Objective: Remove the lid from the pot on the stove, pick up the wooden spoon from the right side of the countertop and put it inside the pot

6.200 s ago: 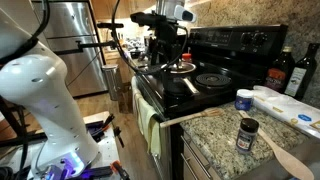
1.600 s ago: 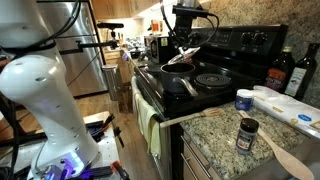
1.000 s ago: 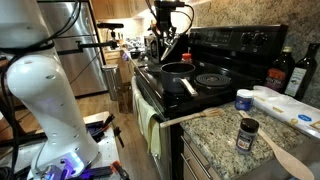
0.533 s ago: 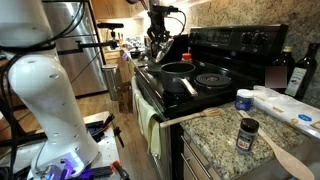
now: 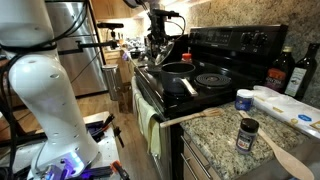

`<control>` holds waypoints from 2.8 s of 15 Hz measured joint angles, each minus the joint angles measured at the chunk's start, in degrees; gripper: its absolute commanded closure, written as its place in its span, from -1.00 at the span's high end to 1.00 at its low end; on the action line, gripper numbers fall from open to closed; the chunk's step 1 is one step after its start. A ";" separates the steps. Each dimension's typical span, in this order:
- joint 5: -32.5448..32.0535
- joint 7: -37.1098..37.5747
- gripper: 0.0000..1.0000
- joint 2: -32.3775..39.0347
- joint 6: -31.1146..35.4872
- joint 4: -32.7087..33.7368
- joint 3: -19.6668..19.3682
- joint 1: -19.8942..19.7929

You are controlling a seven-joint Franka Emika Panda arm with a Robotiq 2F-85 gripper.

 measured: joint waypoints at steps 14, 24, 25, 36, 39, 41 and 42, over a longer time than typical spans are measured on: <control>0.83 -5.61 -0.81 21.75 2.77 10.62 4.45 3.20; 1.63 -0.54 0.35 28.66 -0.81 17.35 1.30 3.05; 1.63 -0.05 0.46 28.98 -0.20 17.40 1.12 3.02; 1.45 14.86 1.00 23.72 17.37 12.26 0.68 2.99; 1.12 21.58 1.00 18.15 23.06 6.00 0.35 2.97; 1.10 27.29 1.00 13.08 22.96 1.21 0.13 2.89; 1.15 30.21 1.00 10.12 22.52 -1.27 0.02 2.79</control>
